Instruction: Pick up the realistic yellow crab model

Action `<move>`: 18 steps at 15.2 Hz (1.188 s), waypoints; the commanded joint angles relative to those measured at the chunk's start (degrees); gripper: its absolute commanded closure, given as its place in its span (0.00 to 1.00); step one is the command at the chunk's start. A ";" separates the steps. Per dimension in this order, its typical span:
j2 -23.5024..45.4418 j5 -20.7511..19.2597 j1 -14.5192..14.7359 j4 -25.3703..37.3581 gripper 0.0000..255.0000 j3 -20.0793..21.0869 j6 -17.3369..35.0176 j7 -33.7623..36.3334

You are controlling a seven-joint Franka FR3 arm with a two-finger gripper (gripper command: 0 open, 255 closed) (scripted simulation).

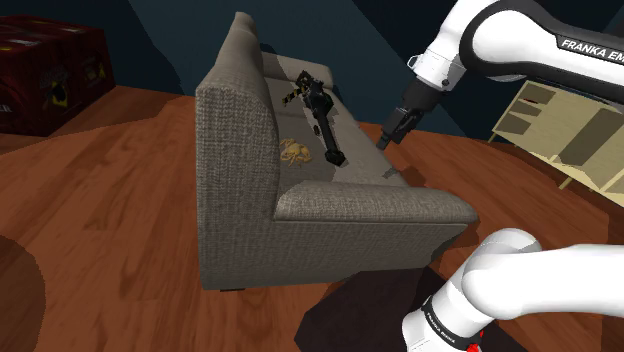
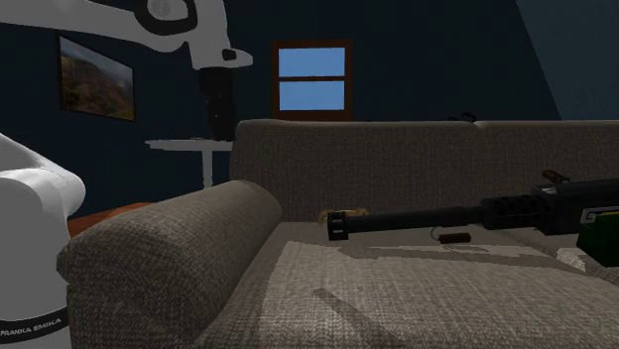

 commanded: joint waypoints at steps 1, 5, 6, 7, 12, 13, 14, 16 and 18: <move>0.00 0.00 0.00 0.00 0.00 0.00 0.00 0.00; 7.29 1.29 -0.23 0.29 0.00 0.21 7.29 0.76; 9.22 1.61 -0.27 0.57 0.00 0.24 9.02 0.92; 11.20 1.93 -0.30 0.93 0.00 0.27 10.71 1.08; 21.50 3.57 -0.36 3.91 0.00 0.32 18.41 1.69; 23.63 3.91 -0.36 4.75 0.00 0.31 19.78 1.78; 25.77 4.25 -0.35 5.65 0.00 0.29 21.09 1.86; 30.08 4.96 -0.33 7.70 0.00 0.24 23.51 1.99; 34.42 5.68 -0.30 10.04 0.00 0.17 25.66 2.10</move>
